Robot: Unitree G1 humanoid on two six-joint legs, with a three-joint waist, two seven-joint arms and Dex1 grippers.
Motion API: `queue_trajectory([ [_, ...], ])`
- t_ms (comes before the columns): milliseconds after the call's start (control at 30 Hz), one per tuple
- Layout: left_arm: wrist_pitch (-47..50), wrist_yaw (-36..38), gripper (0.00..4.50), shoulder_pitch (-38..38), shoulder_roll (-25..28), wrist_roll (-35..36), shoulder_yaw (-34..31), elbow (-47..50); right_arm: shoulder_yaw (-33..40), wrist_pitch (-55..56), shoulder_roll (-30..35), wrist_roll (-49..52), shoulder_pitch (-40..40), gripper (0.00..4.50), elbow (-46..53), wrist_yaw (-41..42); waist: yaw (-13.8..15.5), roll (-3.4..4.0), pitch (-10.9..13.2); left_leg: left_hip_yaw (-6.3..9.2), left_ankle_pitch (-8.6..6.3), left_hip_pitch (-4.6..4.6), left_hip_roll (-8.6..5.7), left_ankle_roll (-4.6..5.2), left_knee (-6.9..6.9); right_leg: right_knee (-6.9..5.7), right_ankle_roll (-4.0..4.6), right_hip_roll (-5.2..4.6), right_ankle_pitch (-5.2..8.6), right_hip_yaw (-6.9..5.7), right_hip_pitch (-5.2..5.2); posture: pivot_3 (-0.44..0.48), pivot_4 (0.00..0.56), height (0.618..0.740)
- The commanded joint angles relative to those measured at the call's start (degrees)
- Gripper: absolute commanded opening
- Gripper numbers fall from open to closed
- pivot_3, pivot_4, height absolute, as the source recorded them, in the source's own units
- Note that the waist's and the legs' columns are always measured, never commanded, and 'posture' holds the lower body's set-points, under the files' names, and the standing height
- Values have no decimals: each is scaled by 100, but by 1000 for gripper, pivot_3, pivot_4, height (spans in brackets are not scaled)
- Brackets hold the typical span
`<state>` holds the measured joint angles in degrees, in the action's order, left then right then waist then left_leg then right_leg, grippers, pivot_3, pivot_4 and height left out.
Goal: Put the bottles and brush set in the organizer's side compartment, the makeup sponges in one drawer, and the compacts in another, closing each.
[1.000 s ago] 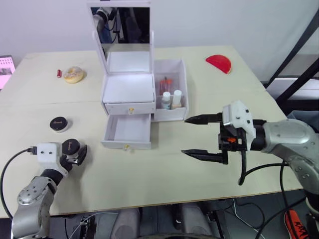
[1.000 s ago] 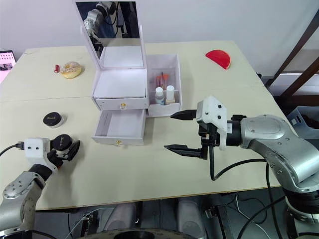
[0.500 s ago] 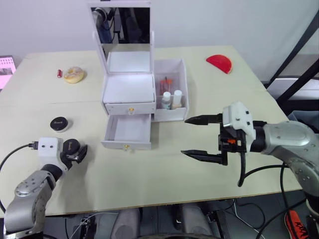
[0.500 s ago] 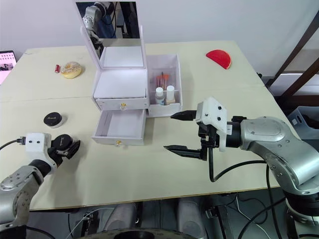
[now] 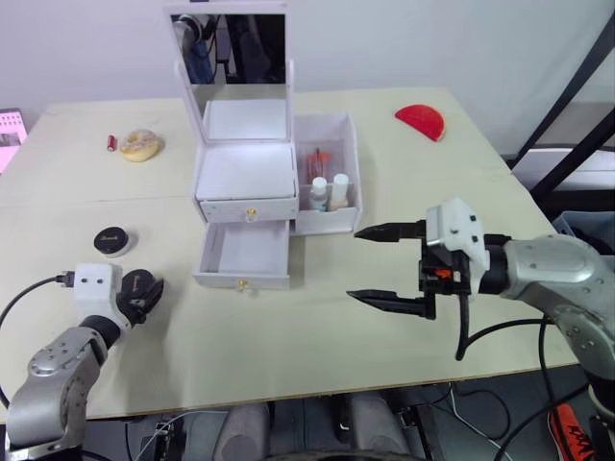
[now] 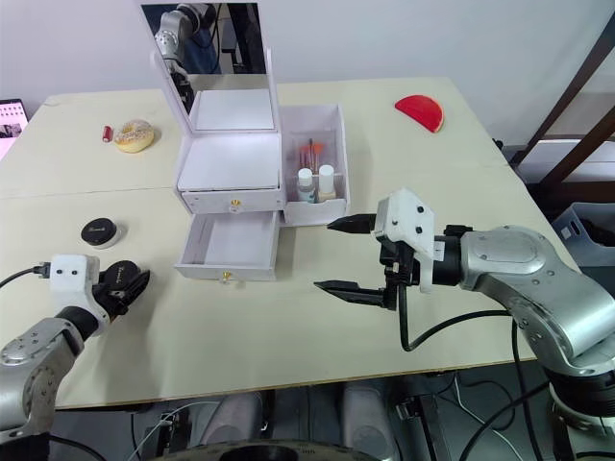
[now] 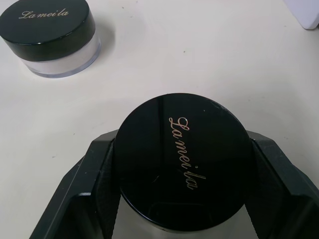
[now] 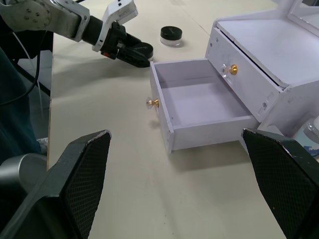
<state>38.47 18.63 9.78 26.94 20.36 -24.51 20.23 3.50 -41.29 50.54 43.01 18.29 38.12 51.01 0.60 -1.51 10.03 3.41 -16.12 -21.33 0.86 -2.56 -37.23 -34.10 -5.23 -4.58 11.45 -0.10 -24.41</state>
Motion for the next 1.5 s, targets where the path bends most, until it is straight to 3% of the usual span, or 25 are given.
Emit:
queue_trajectory([
  [33, 120, -81, 2685, 76, 67, -20, -60, 277, 72, 48, 1, 68, 27, 4500, 181, -22, -3, -1, 0, 0, 0, 0, 0, 0, 0, 2, 0, 0, 0, 0, 0, 0, 150, 739],
  [267, 207, 33, 2685, -166, 361, 201, -379, 759, 16, 30, -5, 48, 29, 4500, 179, -59, 4, -12, 7, 1, 0, -5, 0, 0, 1, 4, 0, 0, 0, -1, -4, 0, 150, 739],
  [467, 511, 1048, 2685, -906, 1091, 1498, -693, 1213, -24, 53, 5, -34, -45, 4500, 177, -114, 4, -15, 9, 3, 0, -9, 0, -1, 0, 9, 0, -4, 0, -6, -4, 0, 150, 739],
  [533, 768, 1562, 2685, -1095, 1346, 2201, -661, 1340, -34, 55, -12, -63, -78, 4500, 199, -176, 1, -14, 10, 2, 0, -11, -1, -1, 1, 10, 1, -4, 0, -6, -4, 0, 150, 739],
  [600, 825, 2089, 2685, -1074, 1632, 2467, -459, 1346, -32, 57, -32, -76, -107, 4500, 227, -246, -7, -14, 10, 0, 0, -11, -1, 0, 7, 11, 1, -4, 0, -5, -5, 0, 150, 739],
  [800, 655, 2664, 2685, -1630, 2089, 2209, 502, 682, 121, 45, -23, -77, -322, 4500, 393, -476, -3, -6, 16, 4, 0, -8, 0, 1, 13, 7, -2, 2, 4, -6, -9, 0, 150, 739],
  [1100, 418, 2993, 2685, -2156, 2213, 1584, 1504, 6, 428, -107, -42, 67, -708, 4500, 803, -961, -7, -6, 17, 2, 0, -12, -1, 1, 16, 12, 2, -1, 2, -4, -9, 0, 150, 739],
  [1500, 343, 3100, 2685, -2174, 2146, 1296, 1728, -191, 598, -179, 15, 222, -827, 4500, 938, -1189, -1, -6, 17, 3, 0, -11, 0, 1, 14, 10, -6, 0, 7, -4, -9, 0, 150, 739],
])
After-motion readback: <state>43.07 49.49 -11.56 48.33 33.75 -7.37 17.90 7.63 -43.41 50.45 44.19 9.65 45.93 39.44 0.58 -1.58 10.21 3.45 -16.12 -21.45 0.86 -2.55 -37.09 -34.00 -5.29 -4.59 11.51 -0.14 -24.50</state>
